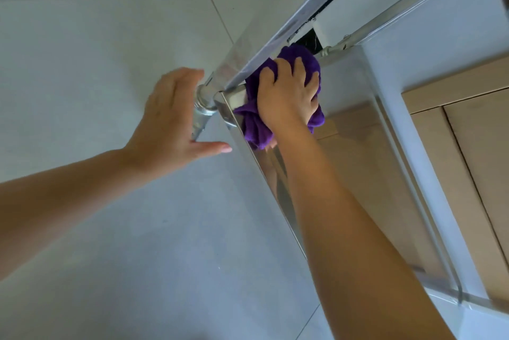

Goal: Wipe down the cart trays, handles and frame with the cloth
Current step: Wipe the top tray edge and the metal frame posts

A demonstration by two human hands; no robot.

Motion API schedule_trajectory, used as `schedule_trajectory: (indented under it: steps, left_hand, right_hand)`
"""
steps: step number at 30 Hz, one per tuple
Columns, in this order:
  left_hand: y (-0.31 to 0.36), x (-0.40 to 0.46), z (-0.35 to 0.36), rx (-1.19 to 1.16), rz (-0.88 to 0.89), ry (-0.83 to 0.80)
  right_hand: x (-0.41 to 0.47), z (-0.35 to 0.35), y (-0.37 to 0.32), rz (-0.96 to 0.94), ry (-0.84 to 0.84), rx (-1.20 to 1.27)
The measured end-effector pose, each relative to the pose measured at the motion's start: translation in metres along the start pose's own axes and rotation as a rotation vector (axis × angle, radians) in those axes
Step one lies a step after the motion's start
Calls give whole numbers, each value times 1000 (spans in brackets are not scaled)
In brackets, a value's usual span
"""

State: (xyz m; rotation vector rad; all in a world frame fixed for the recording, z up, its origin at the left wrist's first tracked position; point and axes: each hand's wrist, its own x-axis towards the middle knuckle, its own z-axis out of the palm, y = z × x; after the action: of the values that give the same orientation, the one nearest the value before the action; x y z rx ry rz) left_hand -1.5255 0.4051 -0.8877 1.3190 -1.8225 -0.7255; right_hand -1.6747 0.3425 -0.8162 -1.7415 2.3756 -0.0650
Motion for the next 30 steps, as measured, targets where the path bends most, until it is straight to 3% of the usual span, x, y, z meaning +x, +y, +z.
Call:
schedule_trajectory:
  steps: [3, 10, 15, 17, 20, 22, 25, 30]
  left_hand:
    - [4, 6, -2, -124, -152, -207]
    - [-2, 4, 6, -152, -154, -258]
    - [-11, 1, 7, -202, -200, -270]
    - [-16, 6, 10, -112, -166, -267]
    - [-20, 11, 16, -4, -96, -235]
    - [-25, 11, 19, -18, -62, -179]
    - [-32, 10, 22, -3, -29, -165]
    - [-31, 12, 18, 38, -79, -261]
  right_hand:
    - [-16, 2, -18, 120, -83, -7]
    - [-47, 9, -34, 179, -114, 68]
    - [-64, 0, -44, 272, -289, 229]
    - [-66, -13, -35, 175, -349, 92]
    - [-63, -32, -23, -16, -286, -295]
    - [-56, -28, -26, -32, -235, -390]
    - [-47, -11, -37, 9, -253, -214]
    - [-50, 10, -38, -5, -63, -102]
